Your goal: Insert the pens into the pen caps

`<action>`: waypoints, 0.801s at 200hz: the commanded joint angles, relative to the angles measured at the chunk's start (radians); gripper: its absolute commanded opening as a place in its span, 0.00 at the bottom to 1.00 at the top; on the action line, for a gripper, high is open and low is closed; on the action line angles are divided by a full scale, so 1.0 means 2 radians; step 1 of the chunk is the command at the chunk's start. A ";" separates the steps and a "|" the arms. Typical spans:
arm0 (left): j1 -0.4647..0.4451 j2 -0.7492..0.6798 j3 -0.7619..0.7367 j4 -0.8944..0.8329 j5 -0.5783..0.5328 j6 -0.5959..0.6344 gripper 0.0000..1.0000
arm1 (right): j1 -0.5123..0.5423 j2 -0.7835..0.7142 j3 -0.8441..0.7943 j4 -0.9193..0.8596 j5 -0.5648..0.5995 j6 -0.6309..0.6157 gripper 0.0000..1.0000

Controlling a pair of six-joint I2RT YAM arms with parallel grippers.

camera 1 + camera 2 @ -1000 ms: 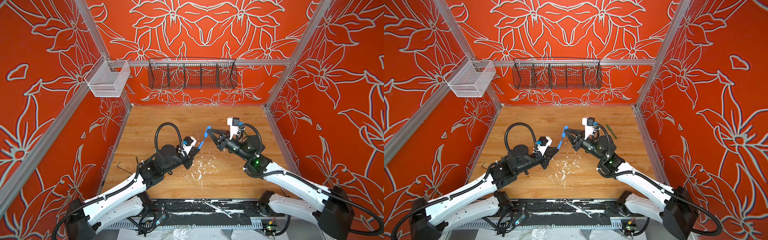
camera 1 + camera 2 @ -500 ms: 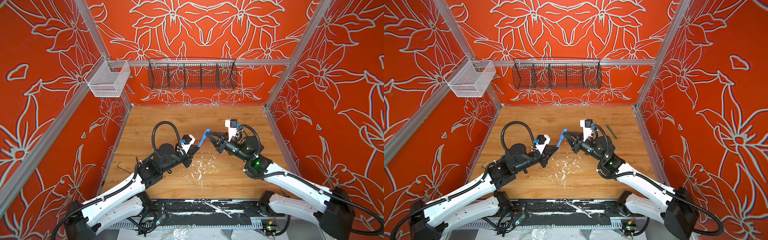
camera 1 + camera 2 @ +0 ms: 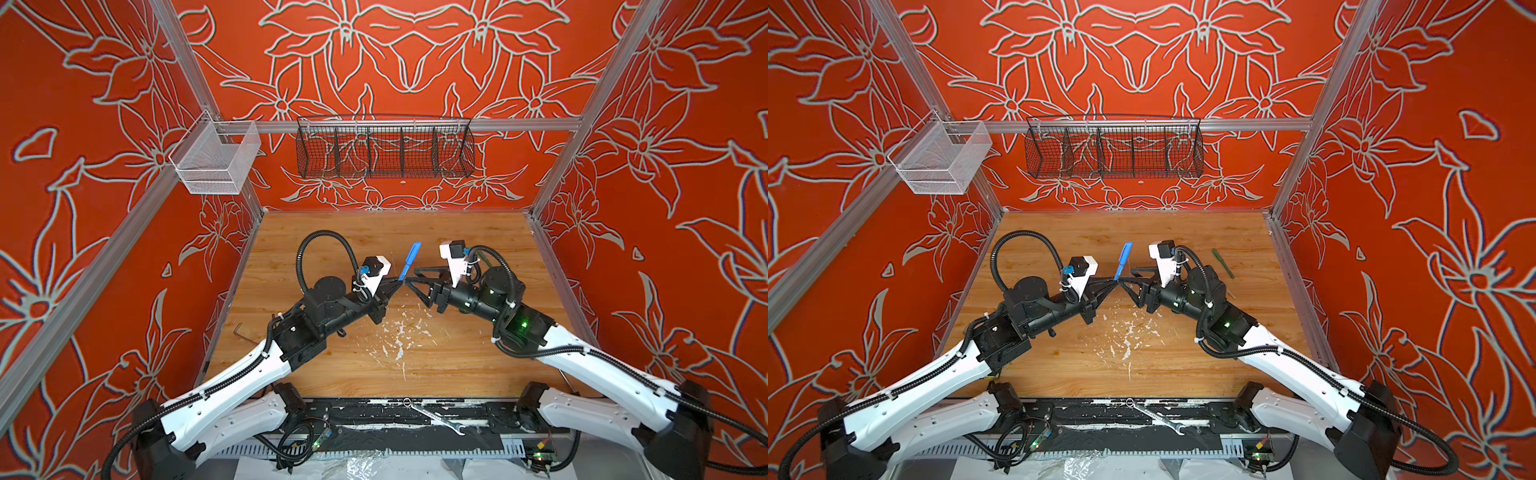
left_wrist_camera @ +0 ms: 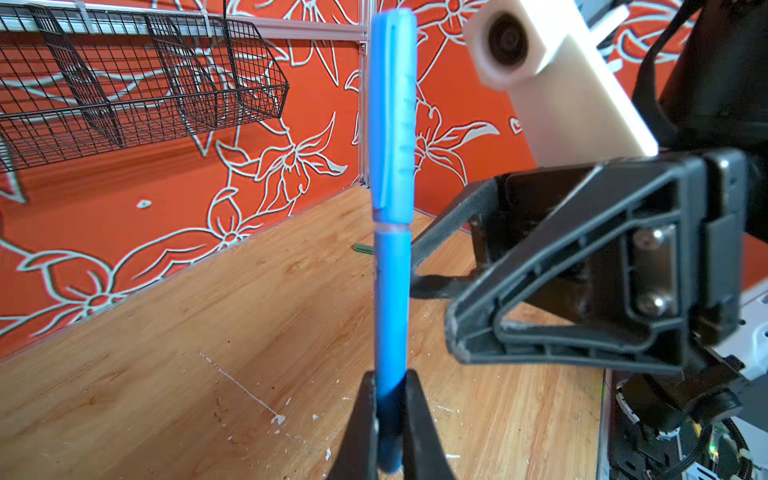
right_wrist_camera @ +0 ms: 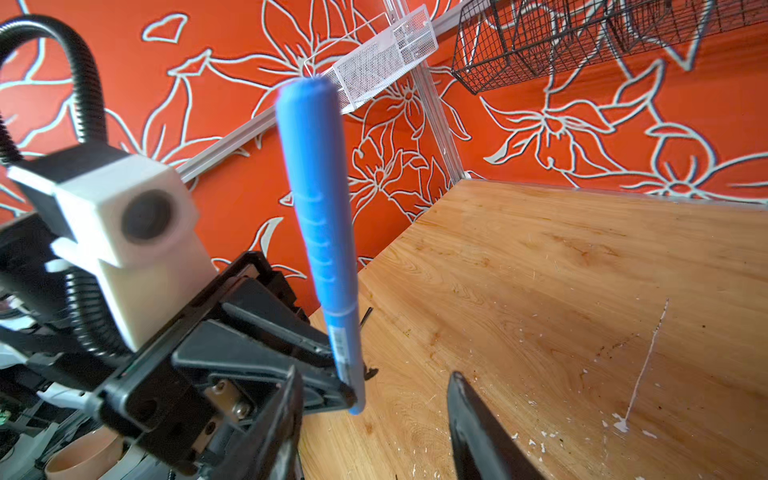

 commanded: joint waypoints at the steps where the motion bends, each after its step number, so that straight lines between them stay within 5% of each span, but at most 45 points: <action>1: 0.004 -0.007 -0.005 0.003 0.011 -0.004 0.00 | -0.006 -0.005 0.027 -0.019 -0.042 -0.013 0.56; 104: 0.004 -0.011 -0.012 -0.002 0.047 -0.011 0.00 | -0.023 0.043 0.062 0.018 -0.078 0.014 0.50; 160: 0.005 -0.008 -0.012 0.003 0.041 -0.014 0.00 | -0.024 0.070 0.082 0.015 -0.103 0.022 0.19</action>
